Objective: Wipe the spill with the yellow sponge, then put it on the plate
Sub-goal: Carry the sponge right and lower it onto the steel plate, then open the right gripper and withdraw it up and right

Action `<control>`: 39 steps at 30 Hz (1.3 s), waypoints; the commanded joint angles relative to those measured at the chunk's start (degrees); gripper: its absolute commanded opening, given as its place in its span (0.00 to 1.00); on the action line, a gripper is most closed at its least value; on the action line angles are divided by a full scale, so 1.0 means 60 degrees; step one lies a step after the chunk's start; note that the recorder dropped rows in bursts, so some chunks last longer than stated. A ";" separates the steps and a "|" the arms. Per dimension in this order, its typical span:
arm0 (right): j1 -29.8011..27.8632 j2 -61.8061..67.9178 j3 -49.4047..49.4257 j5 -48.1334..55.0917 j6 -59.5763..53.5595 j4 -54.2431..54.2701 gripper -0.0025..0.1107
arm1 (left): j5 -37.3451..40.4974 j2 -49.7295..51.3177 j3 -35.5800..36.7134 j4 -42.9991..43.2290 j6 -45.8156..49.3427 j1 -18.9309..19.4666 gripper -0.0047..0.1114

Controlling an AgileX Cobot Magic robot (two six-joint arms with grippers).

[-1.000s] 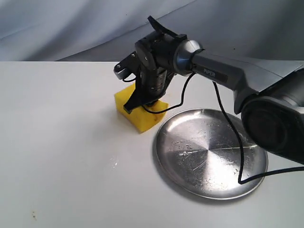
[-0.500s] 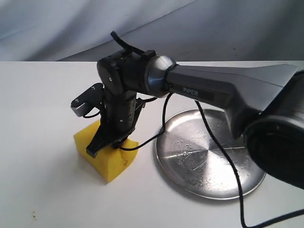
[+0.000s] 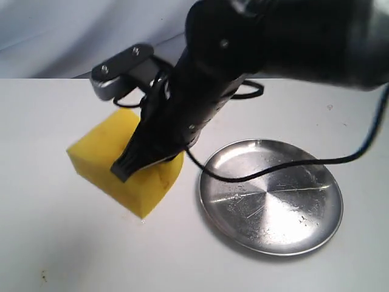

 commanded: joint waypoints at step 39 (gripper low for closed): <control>-0.4083 -0.4839 0.4837 -0.2012 0.2896 -0.1402 0.44 | -0.0069 -0.0033 -0.0028 0.0007 -0.0078 0.0010 0.04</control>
